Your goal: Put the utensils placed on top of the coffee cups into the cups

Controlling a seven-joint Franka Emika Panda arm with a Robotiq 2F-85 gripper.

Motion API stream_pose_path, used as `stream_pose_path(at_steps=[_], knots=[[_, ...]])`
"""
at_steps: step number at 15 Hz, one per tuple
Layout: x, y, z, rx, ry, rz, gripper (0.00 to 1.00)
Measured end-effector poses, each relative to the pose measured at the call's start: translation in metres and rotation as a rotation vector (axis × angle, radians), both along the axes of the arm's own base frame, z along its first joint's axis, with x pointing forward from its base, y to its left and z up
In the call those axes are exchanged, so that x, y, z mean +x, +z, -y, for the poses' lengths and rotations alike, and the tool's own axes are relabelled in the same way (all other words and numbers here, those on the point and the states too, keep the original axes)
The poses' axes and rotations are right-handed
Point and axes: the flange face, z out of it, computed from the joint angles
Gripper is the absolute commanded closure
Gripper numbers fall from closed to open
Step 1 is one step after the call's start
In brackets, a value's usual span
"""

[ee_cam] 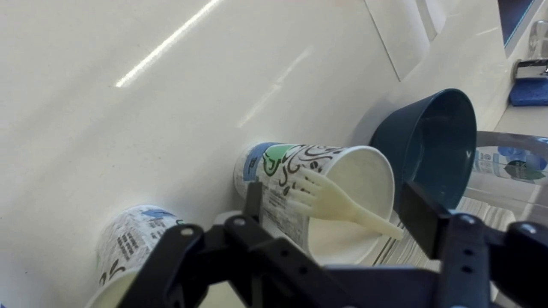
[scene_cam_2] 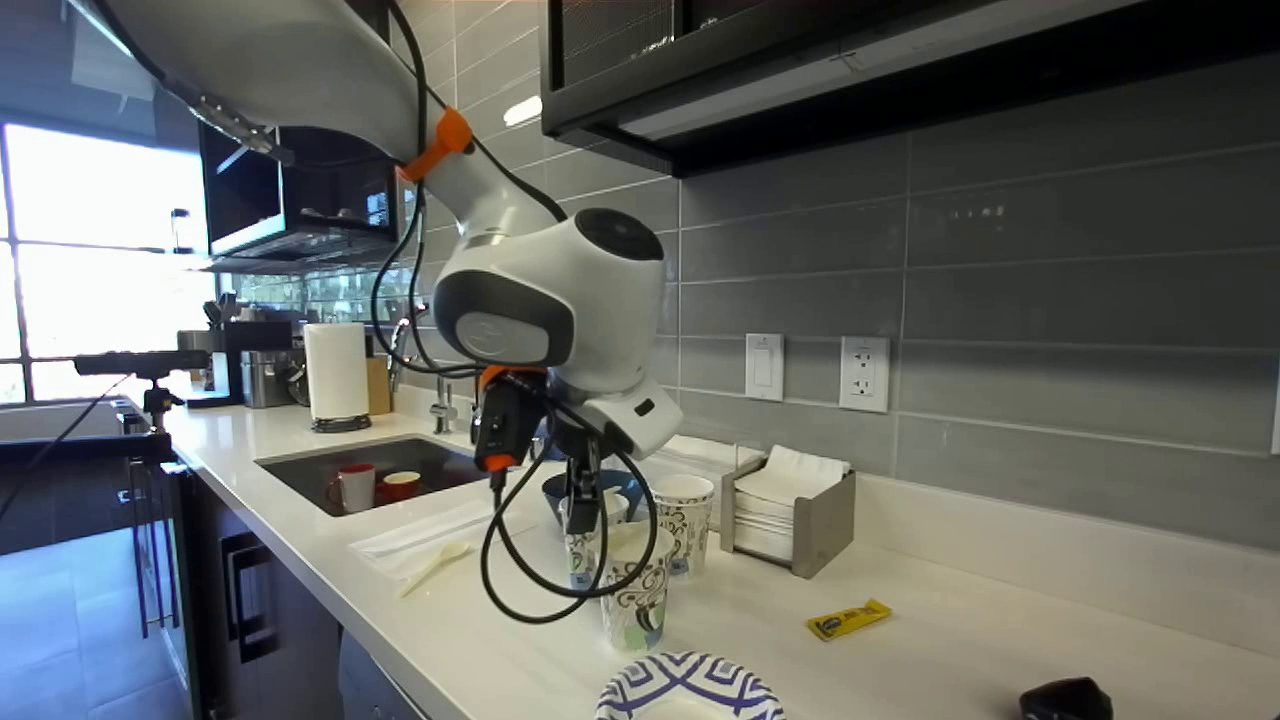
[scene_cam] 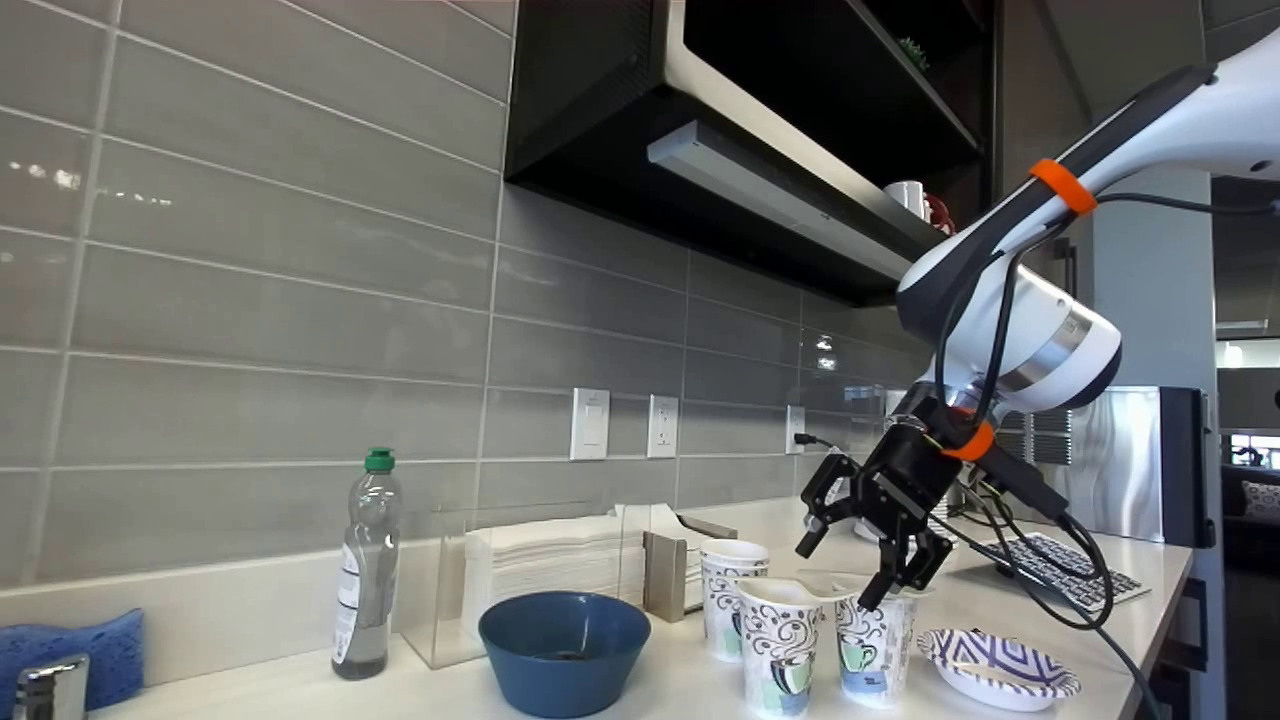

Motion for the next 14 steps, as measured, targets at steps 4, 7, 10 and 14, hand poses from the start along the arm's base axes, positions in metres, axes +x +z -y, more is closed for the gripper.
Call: stream_pose_path(at_steps=[4, 7, 10, 14], knots=[[-0.0002, 0.0003, 0.0043, 0.0, -0.021, -0.002, 0.36], [-0.0003, 0.0004, 0.0051, 0.002, -0.028, -0.005, 0.41], [-0.0004, 0.0004, 0.0056, 0.003, -0.033, -0.008, 0.46], [-0.0005, 0.0003, 0.0064, 0.005, -0.039, -0.01, 0.59]])
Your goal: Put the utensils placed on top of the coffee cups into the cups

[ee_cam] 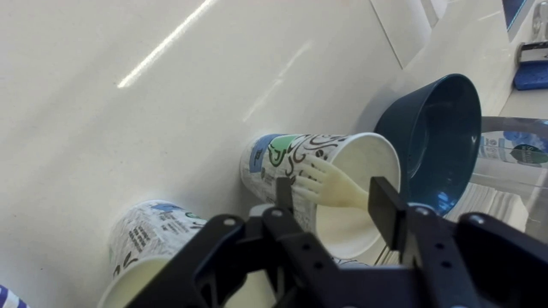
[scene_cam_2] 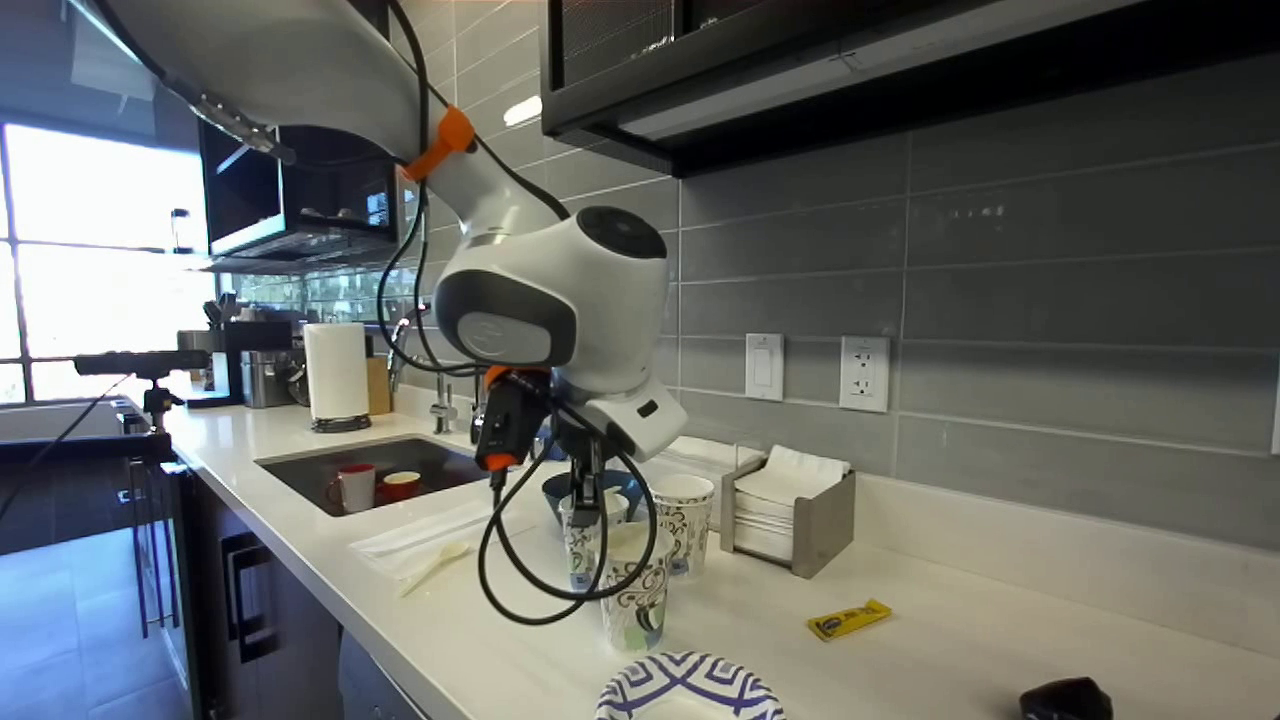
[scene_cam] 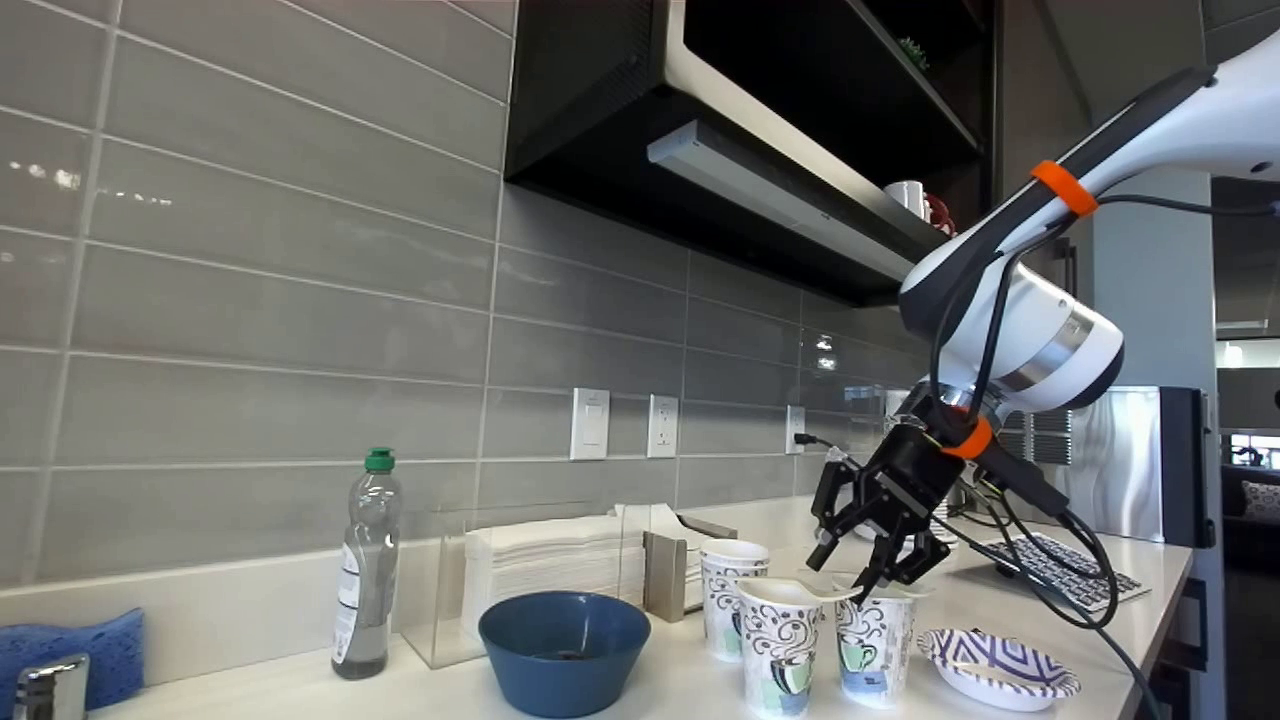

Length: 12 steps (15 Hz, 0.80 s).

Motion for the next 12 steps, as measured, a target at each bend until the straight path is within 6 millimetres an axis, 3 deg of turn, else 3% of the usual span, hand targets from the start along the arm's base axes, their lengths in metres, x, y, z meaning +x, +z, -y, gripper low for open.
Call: stream_pose_path(at_steps=[1, 2, 5, 12], knots=[[0.0, 0.0, 0.0003, 0.0, -0.001, 0.0, 0.78], [-0.0001, 0.0, 0.0006, 0.0, -0.002, 0.0, 0.79], [-0.0003, 0.0, 0.0019, 0.0, -0.006, -0.001, 1.0], [-0.0007, 0.0, 0.004, 0.001, -0.012, -0.002, 1.0]])
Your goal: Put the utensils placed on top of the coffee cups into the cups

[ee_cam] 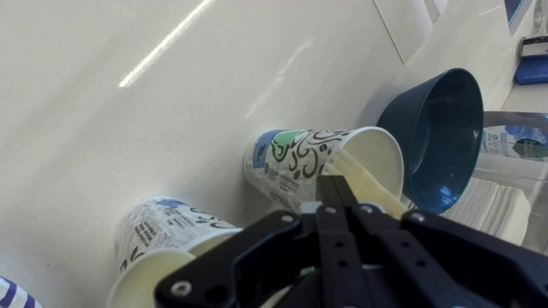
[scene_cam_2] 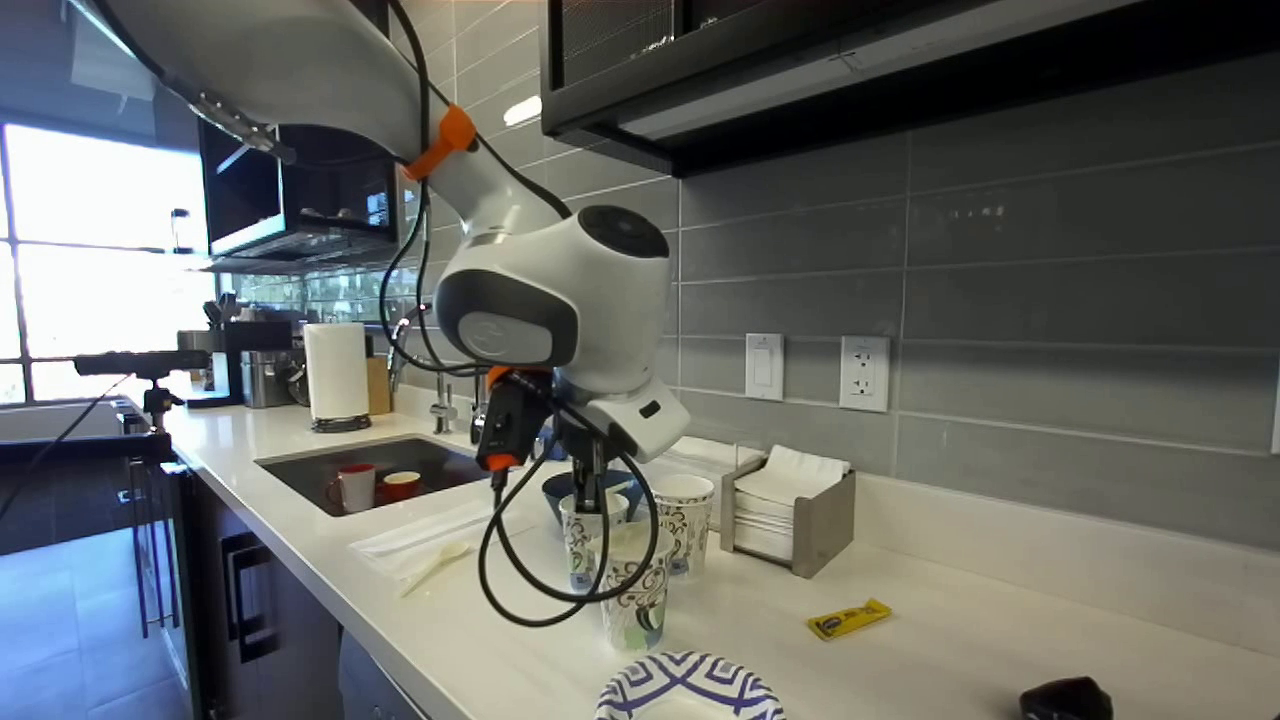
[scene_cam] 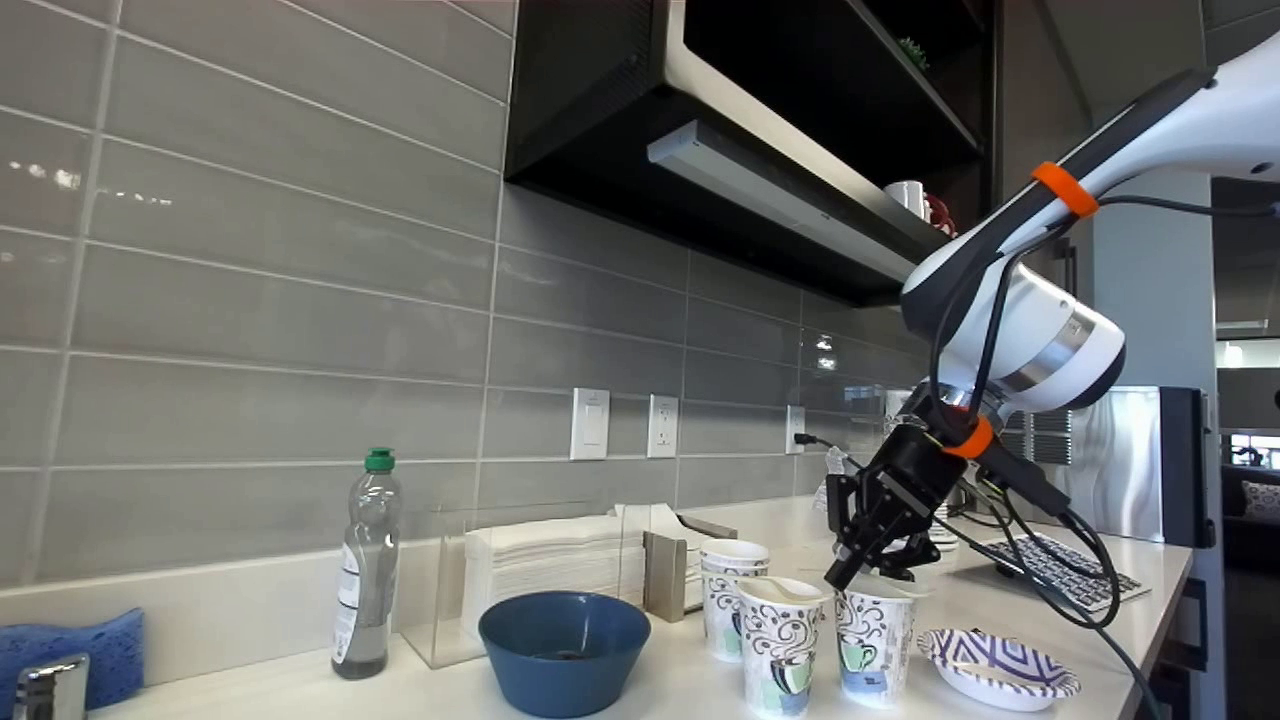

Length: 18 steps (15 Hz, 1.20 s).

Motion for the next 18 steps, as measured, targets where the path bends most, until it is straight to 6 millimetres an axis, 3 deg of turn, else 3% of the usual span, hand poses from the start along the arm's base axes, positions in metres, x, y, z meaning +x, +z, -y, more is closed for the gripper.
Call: stream_pose_path(at_steps=[2, 7, 12, 14, 18], knots=[[0.0, 0.0, 0.001, 0.0, -0.002, 0.0, 0.73], [0.002, 0.005, 0.0, -0.026, 0.016, 0.014, 0.4], [0.018, 0.034, -0.021, -0.183, 0.162, 0.075, 0.05], [0.026, 0.046, -0.032, -0.261, 0.244, 0.096, 0.0], [0.045, 0.071, -0.063, -0.382, 0.434, 0.114, 0.0]])
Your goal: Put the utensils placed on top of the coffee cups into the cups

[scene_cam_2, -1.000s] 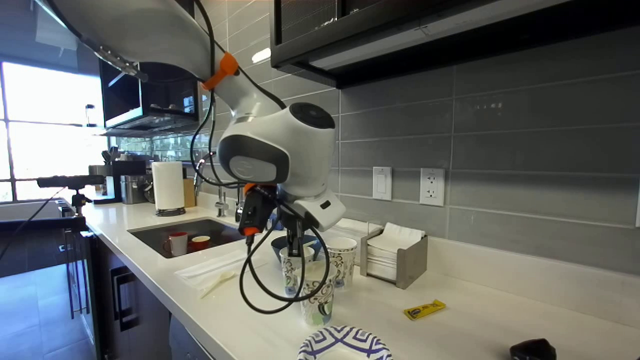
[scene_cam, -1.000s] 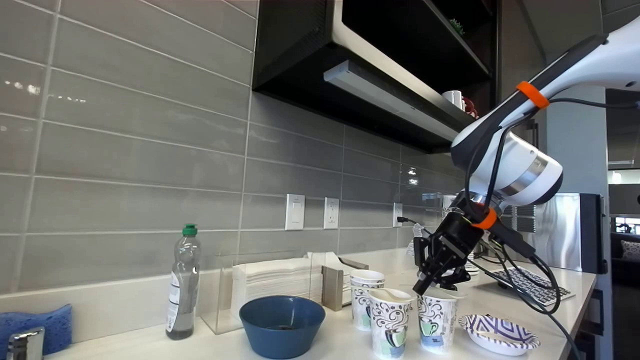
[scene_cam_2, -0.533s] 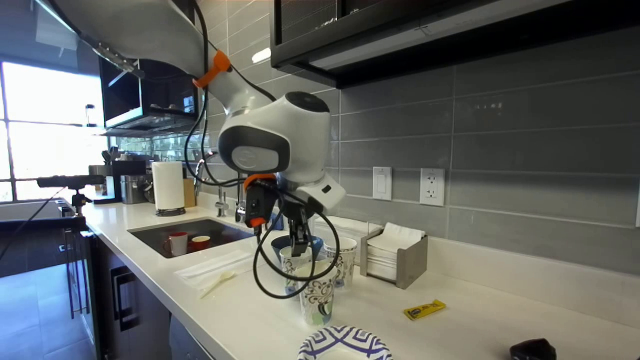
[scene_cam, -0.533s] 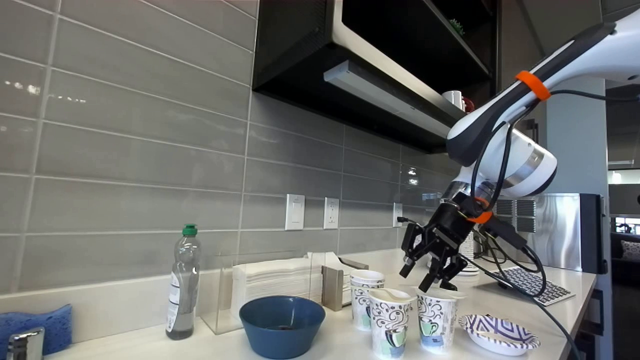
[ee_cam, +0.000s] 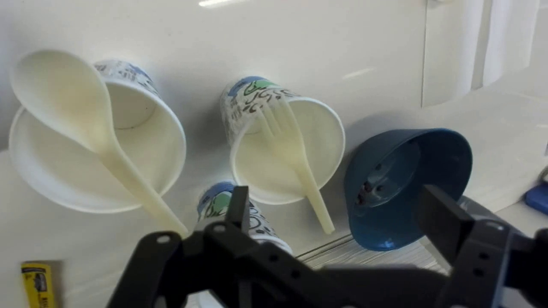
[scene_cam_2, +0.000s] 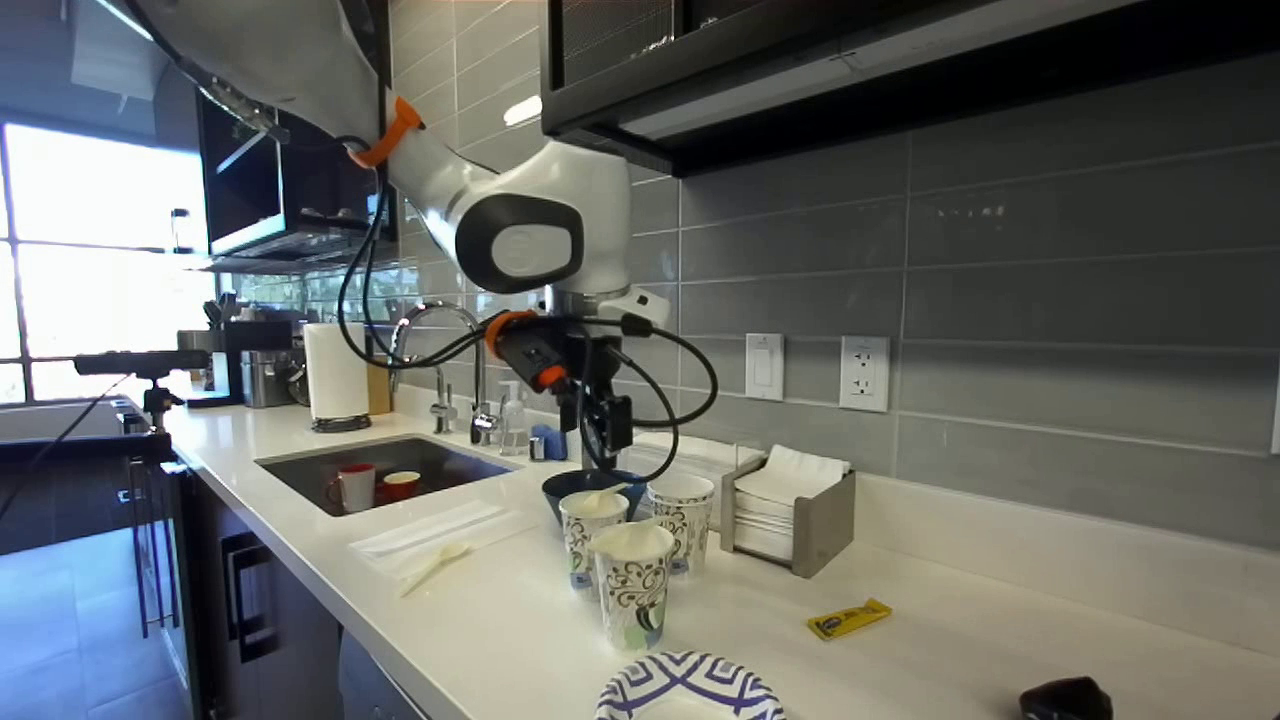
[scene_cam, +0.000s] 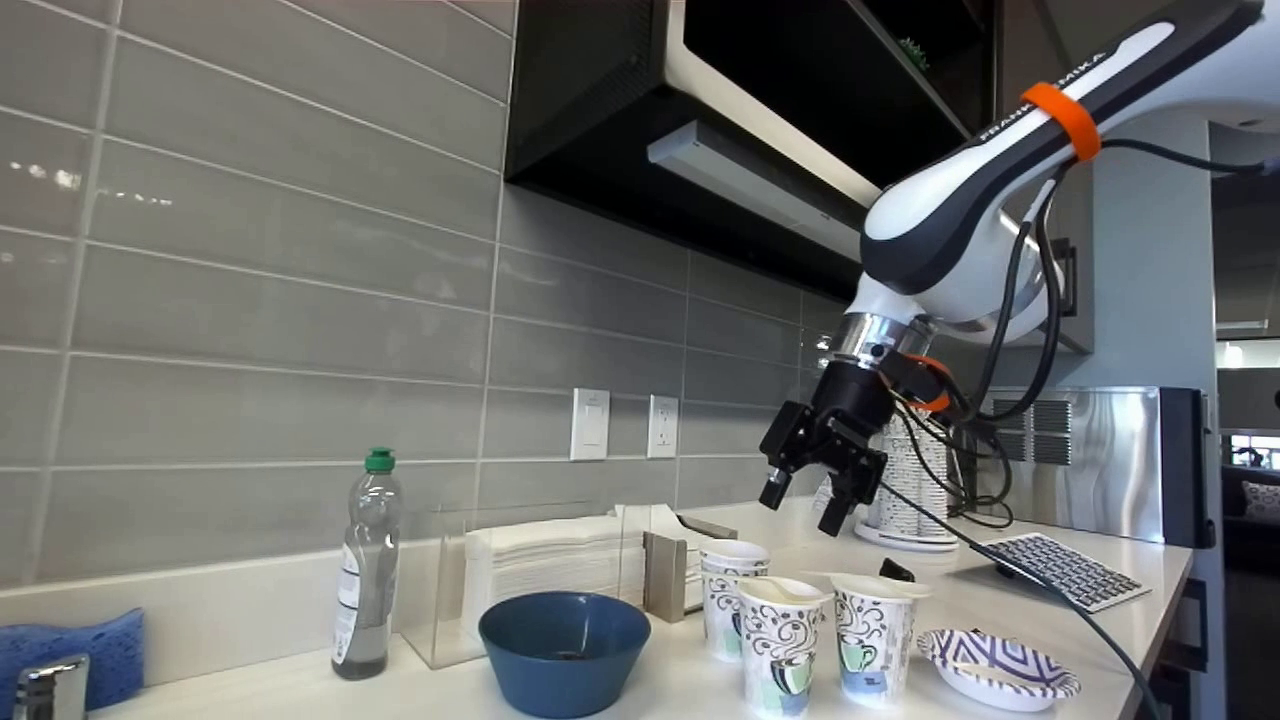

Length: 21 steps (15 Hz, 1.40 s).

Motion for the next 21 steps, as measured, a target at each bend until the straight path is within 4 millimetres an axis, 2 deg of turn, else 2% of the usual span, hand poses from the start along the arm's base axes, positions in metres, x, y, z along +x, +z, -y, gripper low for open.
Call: stream_pose_path(at_steps=[3, 6, 12, 18, 21], knots=[[0.017, 0.004, -0.028, -0.054, 0.142, -0.033, 0.0], [0.034, -0.005, -0.043, -0.112, 0.28, -0.065, 0.0], [0.062, -0.031, -0.048, -0.202, 0.478, -0.114, 0.0], [0.065, -0.032, -0.049, -0.207, 0.491, -0.111, 0.0], [0.07, -0.037, -0.056, -0.218, 0.508, -0.083, 0.0]])
